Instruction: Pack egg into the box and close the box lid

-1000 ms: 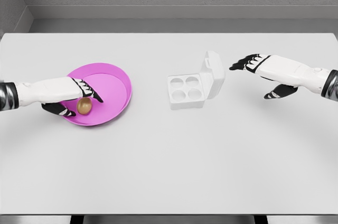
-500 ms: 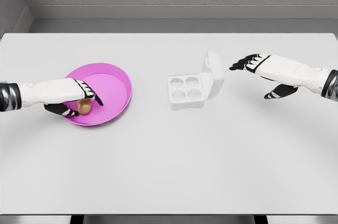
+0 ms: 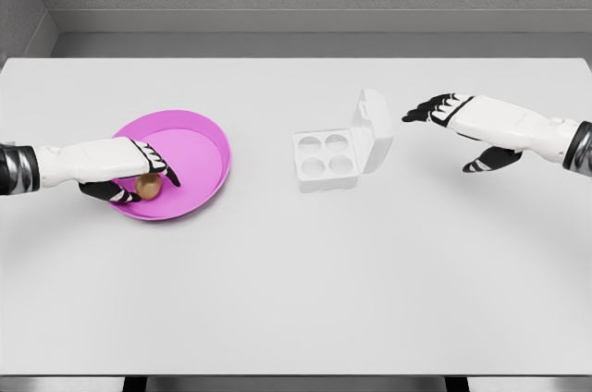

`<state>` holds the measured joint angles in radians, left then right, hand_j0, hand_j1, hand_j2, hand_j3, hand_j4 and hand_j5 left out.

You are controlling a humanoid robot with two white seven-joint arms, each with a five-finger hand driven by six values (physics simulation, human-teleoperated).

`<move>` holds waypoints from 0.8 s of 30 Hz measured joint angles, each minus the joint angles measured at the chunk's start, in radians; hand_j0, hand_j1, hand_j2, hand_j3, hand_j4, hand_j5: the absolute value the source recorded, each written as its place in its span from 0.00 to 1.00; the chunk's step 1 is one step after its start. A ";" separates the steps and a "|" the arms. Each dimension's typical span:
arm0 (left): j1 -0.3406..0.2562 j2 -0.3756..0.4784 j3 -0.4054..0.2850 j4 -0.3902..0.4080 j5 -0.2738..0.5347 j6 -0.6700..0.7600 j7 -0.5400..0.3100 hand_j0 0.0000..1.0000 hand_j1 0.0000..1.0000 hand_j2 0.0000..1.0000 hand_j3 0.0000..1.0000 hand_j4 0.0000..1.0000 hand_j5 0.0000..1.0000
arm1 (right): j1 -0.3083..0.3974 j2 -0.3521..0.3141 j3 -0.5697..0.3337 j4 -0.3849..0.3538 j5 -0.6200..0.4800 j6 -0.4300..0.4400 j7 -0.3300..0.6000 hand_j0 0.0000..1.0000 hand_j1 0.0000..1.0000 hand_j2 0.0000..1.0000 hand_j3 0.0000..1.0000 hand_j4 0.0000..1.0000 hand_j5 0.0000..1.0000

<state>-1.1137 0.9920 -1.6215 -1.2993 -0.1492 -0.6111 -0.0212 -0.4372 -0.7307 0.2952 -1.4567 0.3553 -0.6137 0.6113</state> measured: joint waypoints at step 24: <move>-0.002 -0.004 -0.012 0.016 0.003 0.000 0.001 0.57 0.57 0.57 0.57 0.57 0.57 | 0.002 -0.001 0.001 0.003 0.001 0.000 0.000 1.00 1.00 1.00 1.00 1.00 1.00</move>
<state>-1.1152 0.9884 -1.6331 -1.2834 -0.1467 -0.6113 -0.0202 -0.4357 -0.7317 0.2963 -1.4533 0.3560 -0.6137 0.6113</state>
